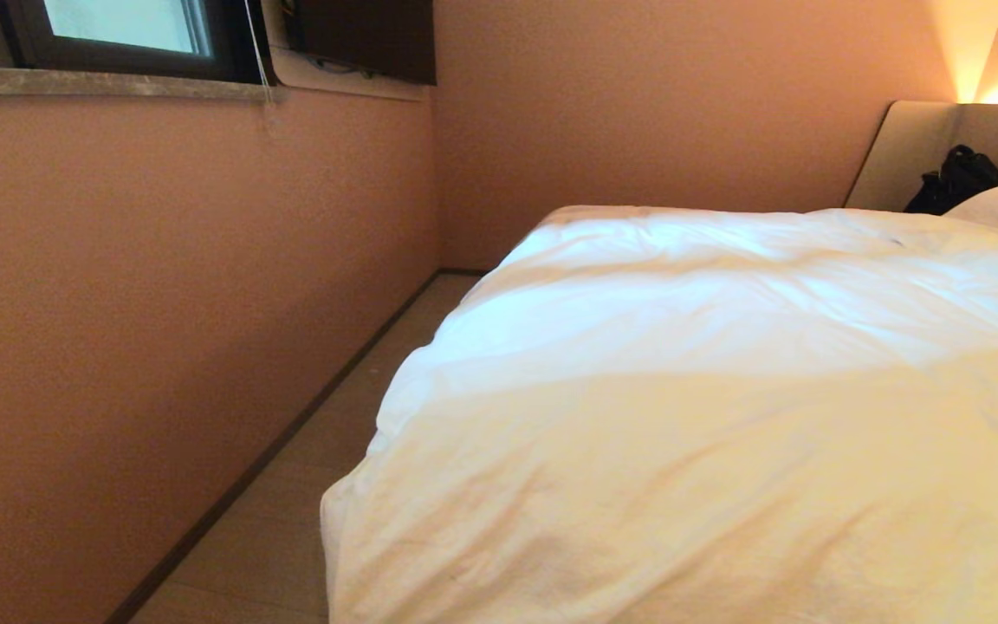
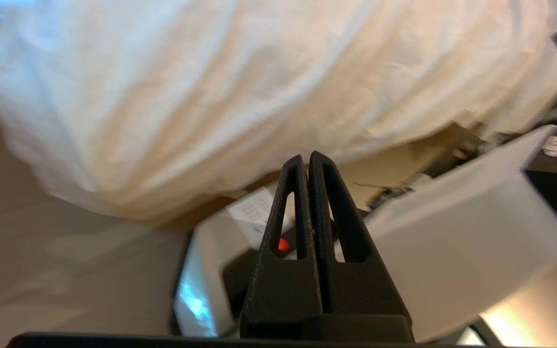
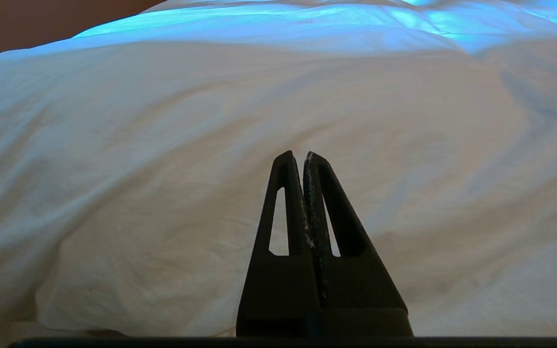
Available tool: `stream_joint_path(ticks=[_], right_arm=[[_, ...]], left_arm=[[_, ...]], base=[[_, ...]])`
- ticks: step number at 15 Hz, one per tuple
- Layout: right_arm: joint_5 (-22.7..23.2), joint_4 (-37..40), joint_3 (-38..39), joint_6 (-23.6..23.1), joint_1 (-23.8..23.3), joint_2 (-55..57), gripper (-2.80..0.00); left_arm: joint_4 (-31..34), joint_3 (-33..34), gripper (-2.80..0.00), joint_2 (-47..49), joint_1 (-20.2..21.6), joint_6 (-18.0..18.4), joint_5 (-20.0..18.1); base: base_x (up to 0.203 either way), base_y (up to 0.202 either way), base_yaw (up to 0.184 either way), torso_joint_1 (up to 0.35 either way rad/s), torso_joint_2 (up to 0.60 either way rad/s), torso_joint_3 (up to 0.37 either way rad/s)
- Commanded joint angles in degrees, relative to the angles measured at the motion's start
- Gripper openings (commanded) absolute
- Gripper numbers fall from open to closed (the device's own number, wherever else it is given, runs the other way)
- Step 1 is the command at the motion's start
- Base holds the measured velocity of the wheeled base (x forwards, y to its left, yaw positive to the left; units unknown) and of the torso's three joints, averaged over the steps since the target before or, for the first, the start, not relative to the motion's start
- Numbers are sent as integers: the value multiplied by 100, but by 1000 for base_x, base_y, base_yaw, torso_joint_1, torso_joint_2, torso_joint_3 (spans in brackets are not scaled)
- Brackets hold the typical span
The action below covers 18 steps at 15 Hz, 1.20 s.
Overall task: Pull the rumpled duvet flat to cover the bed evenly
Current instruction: Flatten the corners of the folded blanket
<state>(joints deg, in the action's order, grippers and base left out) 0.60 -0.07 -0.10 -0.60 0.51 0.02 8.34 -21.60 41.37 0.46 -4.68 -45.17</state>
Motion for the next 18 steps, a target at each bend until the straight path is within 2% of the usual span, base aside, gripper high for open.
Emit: stream_joint_path(ticks=[1,4,6,8,11,13,16,18], right_arm=[[2,-1,1,-2,2,-2,-280],[2,-1,1,-2,2,-2,-280],[2,-1,1,-2,2,-2,-280],[2,-1,1,-2,2,-2,-280],[2,-1,1,-2,2,-2,-280],[2,-1,1,-2,2,-2,-280],[2,-1,1,-2,2,-2,-280],[2,-1,1,-2,2,-2,-280]], left_arm=[[-6,47,-280,-327,-5,1,266],[-8,151,-280,-730,-1,11,543],[-9,375,-280,-959,-2,230,973],[-8,529,-280,-1317,-2,567,1044],[-8,788,-280,-1744,-2,726,1299],[-8,1055,-280,-2180,-1,997,1368],[17,1284,-280,-3038,4,1125,1394],[19,1464,-280,-3485,-1,1149,1578]], base=[[0,0,0,0,0,0],[0,0,0,0,0,0],[0,0,0,0,0,0],[0,0,0,0,0,0],[0,0,0,0,0,0],[0,0,0,0,0,0],[0,0,0,0,0,0],[0,0,0,0,0,0]])
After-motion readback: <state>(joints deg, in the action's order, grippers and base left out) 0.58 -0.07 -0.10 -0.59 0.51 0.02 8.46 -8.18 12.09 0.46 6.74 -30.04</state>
